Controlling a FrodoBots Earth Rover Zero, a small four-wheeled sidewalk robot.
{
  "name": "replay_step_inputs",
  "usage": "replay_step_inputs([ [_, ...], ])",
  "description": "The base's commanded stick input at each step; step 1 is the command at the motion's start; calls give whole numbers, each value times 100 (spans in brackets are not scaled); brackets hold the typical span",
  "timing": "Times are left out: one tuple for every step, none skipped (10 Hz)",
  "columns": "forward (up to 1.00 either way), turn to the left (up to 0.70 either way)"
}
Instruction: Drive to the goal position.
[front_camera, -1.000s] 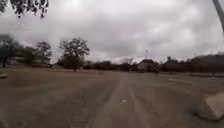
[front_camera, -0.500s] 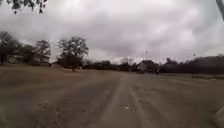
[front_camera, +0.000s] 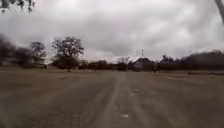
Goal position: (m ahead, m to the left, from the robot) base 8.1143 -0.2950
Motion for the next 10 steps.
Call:
replay_step_inputs([
  [70, -1],
  [70, -1],
  [70, -1],
  [70, -1],
  [70, -1],
  [70, -1],
  [70, -1],
  [70, -1],
  [70, -1],
  [70, -1],
])
